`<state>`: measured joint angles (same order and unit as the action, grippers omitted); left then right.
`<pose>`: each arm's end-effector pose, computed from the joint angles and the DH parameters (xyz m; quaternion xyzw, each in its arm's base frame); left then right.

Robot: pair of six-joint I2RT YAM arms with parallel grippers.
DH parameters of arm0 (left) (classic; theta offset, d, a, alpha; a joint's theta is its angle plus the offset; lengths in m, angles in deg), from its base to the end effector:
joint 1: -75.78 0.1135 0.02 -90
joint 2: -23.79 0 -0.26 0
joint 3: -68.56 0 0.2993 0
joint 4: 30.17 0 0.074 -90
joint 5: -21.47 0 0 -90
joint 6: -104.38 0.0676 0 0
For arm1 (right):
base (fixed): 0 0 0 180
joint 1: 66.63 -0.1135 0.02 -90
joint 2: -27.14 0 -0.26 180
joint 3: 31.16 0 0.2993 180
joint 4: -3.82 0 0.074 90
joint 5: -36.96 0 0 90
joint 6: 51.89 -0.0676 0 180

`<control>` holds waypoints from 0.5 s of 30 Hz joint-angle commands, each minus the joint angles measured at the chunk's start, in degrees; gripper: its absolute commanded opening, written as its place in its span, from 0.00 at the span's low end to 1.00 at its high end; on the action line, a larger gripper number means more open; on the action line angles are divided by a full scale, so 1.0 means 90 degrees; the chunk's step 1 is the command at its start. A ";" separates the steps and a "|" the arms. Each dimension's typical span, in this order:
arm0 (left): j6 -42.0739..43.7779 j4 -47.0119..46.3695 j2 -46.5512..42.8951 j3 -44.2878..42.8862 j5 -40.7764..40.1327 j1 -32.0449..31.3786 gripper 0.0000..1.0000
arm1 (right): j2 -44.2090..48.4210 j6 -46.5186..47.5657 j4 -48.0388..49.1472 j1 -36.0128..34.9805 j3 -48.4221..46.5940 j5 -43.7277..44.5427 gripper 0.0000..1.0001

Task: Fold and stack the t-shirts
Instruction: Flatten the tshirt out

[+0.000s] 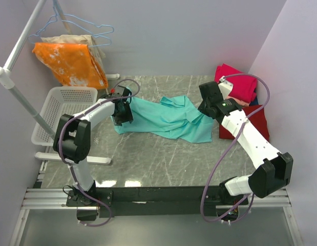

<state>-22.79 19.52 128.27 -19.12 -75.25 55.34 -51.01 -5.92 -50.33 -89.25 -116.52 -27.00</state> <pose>0.4037 -0.1420 0.1493 -0.1540 0.9652 -0.0477 0.2059 0.3396 0.1094 0.3071 0.2496 0.8752 0.0213 0.4139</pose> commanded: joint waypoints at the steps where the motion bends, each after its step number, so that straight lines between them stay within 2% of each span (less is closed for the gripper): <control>1: -0.0060 -0.0155 0.0099 -0.0048 0.0014 -0.0023 0.54 | 0.0041 -0.0069 0.0093 0.0022 0.0036 0.0163 0.00; 15: -0.0099 -0.0252 0.0256 0.0000 0.0102 -0.0023 0.48 | -0.0057 -0.0069 -0.0014 0.0032 -0.0140 0.0270 0.00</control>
<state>-22.94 18.71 131.25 -19.12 -75.05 55.34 -51.03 -5.92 -50.44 -89.25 -116.52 -26.58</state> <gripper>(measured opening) 0.500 0.010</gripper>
